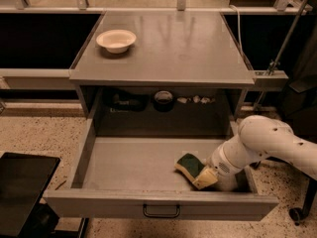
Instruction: Place sponge into top drawer
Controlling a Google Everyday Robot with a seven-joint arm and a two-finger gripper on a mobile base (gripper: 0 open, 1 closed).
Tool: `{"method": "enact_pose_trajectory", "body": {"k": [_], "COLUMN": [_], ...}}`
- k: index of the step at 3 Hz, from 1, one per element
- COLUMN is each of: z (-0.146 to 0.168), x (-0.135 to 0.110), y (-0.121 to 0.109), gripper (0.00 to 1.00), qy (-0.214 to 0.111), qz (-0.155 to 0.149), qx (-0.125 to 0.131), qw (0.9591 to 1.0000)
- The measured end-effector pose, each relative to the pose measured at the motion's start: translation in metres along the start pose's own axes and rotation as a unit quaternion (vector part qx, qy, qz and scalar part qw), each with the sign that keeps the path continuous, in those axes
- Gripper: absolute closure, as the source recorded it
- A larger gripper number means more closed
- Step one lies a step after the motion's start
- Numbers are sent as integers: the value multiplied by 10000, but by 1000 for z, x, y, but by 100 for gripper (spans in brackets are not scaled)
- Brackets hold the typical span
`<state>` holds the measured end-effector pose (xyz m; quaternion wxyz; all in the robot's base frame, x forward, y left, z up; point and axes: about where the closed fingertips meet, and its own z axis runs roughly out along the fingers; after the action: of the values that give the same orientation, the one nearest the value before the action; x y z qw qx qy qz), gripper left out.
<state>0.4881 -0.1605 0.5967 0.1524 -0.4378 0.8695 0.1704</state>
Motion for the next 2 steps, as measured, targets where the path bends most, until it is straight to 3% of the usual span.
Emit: {"method": "enact_pose_trajectory", "body": {"k": [2], "z": [0], "x": [0], "y": [0], "gripper": [58], "qy": [0], "qz": [0], "qx": [-1], "qw": [10000]}}
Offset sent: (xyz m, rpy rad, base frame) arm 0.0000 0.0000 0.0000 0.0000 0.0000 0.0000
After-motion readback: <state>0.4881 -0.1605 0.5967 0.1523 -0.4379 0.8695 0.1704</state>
